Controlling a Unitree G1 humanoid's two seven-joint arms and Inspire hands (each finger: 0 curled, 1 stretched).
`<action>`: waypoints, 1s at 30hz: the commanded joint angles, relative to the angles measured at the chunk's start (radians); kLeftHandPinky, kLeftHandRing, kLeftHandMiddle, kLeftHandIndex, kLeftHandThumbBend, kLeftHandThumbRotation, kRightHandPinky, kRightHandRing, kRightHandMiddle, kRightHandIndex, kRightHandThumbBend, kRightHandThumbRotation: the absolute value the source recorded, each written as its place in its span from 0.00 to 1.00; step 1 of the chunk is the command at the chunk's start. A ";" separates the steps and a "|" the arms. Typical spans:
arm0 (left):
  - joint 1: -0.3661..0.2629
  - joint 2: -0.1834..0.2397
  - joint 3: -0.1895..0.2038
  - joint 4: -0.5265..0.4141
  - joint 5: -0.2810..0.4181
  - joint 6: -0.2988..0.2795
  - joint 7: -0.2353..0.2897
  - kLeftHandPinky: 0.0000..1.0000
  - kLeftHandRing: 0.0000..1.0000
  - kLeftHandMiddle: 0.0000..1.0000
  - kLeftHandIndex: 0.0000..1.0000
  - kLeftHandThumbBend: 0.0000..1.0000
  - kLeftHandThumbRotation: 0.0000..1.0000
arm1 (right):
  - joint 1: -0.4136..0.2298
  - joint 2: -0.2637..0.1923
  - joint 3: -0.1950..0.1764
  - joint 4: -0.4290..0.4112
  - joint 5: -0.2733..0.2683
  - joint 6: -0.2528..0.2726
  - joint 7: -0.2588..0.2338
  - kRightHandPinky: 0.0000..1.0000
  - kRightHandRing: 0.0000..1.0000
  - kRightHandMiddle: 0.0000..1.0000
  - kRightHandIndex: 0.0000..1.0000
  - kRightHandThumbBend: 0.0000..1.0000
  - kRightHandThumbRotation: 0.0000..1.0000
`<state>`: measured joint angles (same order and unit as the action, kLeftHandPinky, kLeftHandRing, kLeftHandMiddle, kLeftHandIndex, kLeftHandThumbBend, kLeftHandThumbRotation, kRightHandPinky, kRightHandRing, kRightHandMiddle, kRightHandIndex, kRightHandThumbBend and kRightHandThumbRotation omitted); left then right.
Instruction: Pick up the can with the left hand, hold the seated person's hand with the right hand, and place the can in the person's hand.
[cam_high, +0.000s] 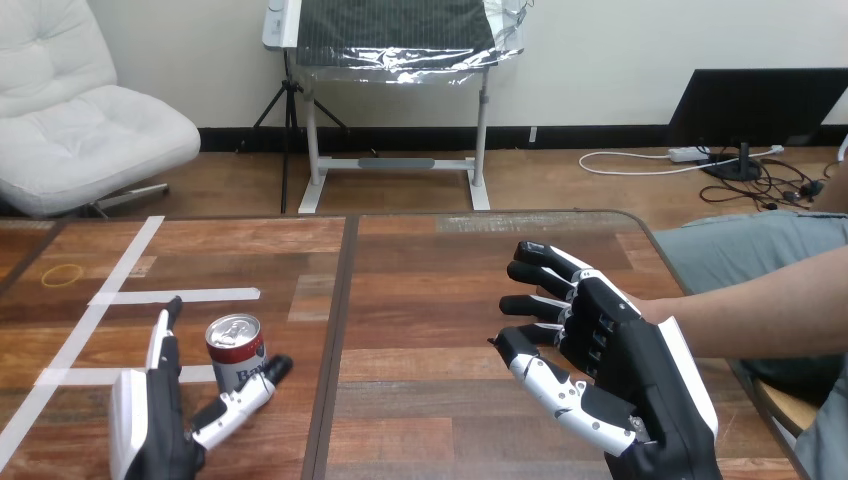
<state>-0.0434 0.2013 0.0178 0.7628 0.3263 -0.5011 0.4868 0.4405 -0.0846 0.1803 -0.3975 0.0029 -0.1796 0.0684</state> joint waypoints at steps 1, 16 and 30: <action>-0.058 -0.011 -0.005 0.061 -0.009 0.010 0.001 0.85 0.92 0.95 0.94 0.95 0.52 | -0.058 0.009 -0.015 -0.035 0.008 -0.013 0.004 0.64 0.73 0.81 0.81 0.46 0.00; -0.100 -0.015 0.009 0.075 -0.074 0.029 -0.060 0.87 0.92 0.93 0.92 0.90 0.44 | -0.057 0.013 -0.014 -0.038 0.004 -0.010 0.001 0.64 0.73 0.81 0.81 0.46 0.00; -0.131 -0.008 0.000 0.072 -0.081 0.053 -0.087 0.88 0.91 0.92 0.91 0.88 0.41 | -0.055 0.012 -0.010 -0.041 -0.002 -0.008 0.000 0.64 0.73 0.81 0.81 0.46 0.00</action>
<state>-0.0950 0.2011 0.0280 0.8117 0.2461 -0.4762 0.4212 0.4380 -0.0837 0.1784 -0.3975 0.0017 -0.1796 0.0685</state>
